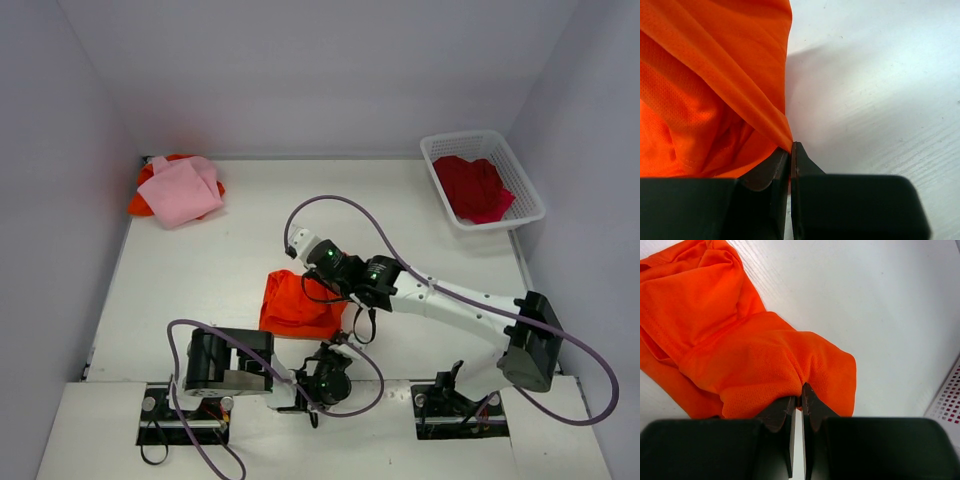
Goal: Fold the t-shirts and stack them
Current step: Fold the long partially folded tshirt into a neat square
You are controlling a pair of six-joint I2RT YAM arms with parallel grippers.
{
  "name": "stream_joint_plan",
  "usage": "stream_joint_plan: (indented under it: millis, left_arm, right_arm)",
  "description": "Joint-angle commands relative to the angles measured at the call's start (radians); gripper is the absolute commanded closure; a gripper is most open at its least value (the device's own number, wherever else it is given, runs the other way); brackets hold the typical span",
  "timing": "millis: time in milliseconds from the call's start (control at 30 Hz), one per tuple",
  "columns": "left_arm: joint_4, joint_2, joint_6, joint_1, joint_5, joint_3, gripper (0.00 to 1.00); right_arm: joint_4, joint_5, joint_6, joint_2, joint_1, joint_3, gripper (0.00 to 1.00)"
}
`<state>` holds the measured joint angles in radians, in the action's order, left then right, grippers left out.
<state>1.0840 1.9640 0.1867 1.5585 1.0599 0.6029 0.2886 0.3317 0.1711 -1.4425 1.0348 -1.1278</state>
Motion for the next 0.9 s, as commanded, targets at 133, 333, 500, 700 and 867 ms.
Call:
stream_joint_plan:
  millis: [133, 333, 500, 700, 867]
  left_arm:
    - [0.079, -0.01, 0.016, 0.008, 0.005, 0.026, 1.0]
    - [0.085, -0.01, 0.01, 0.008, 0.014, 0.026, 1.0]
    - [0.09, 0.004, 0.003, 0.008, 0.02, 0.034, 1.0]
    - [0.097, 0.013, 0.002, 0.006, 0.026, 0.034, 1.0]
    - [0.099, 0.015, 0.01, 0.008, 0.029, 0.029, 1.0]
  right_arm:
    - [-0.051, -0.026, -0.027, -0.067, 0.033, -0.093, 1.0]
    - [-0.054, -0.026, -0.051, -0.124, 0.094, -0.122, 1.0]
    - [-0.054, -0.022, -0.077, -0.151, 0.143, -0.142, 1.0]
    - [-0.054, -0.039, -0.113, -0.18, 0.186, -0.141, 1.0]
    - [-0.054, -0.048, -0.136, -0.2, 0.229, -0.13, 1.0]
